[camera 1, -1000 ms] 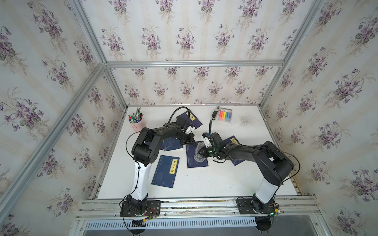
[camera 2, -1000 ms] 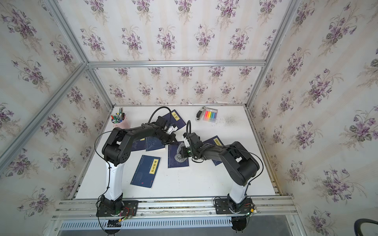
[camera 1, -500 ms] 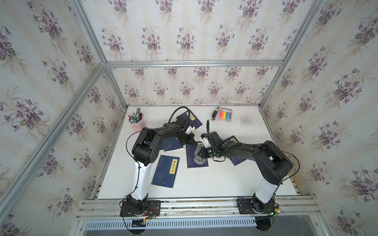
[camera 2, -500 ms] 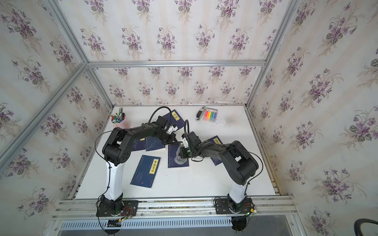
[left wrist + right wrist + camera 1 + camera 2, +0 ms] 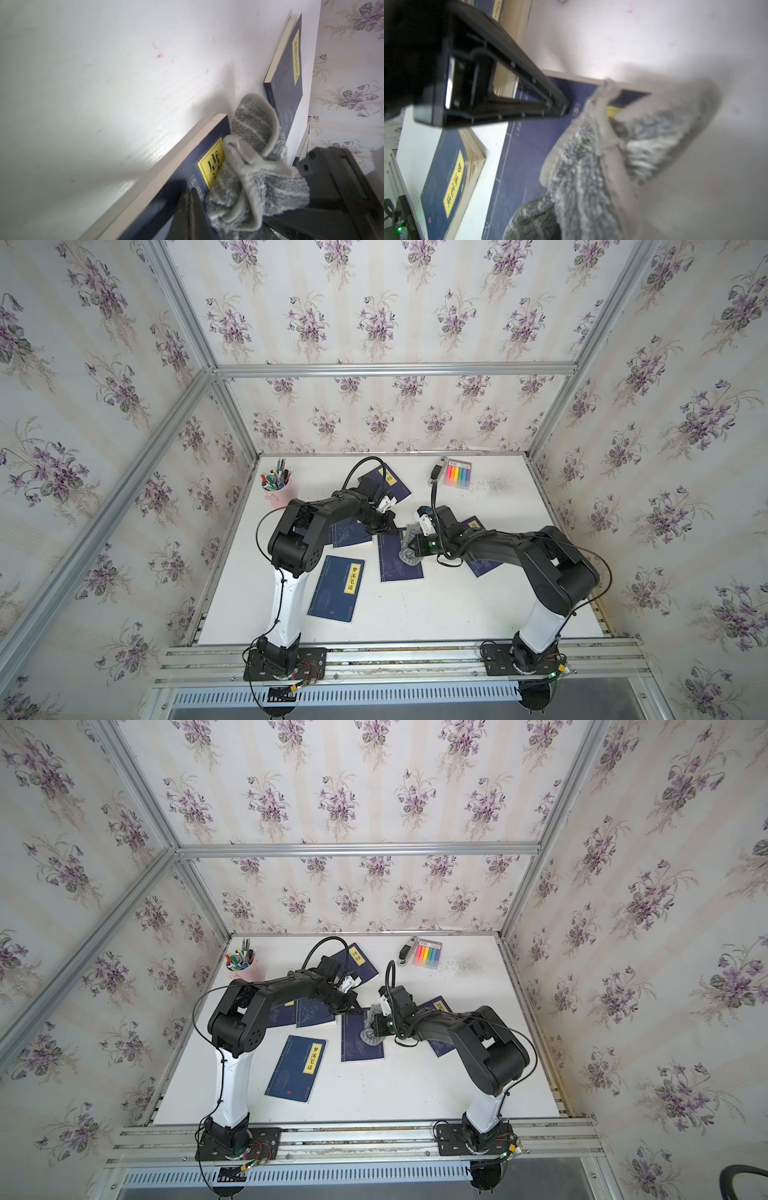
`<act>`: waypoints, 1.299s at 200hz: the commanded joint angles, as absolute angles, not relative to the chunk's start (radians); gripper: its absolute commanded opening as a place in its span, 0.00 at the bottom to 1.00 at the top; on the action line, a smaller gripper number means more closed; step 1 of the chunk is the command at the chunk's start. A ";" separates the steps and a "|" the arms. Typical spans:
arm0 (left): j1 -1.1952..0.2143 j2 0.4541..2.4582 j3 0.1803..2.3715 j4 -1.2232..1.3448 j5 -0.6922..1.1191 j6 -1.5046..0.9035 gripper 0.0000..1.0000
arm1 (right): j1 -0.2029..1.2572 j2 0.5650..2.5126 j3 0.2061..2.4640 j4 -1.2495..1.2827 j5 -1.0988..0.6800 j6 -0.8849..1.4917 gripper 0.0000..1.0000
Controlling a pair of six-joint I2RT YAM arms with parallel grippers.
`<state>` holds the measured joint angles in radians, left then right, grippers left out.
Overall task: Wipe the cover of the book
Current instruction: Wipe the dirt from the cover of the book.
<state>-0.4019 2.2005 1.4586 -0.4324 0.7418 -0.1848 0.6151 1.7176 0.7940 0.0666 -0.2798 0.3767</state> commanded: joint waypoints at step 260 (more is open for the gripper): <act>-0.411 2.234 1.441 -0.521 0.479 -0.167 0.00 | 0.640 1.521 0.916 -0.247 -0.106 0.322 0.00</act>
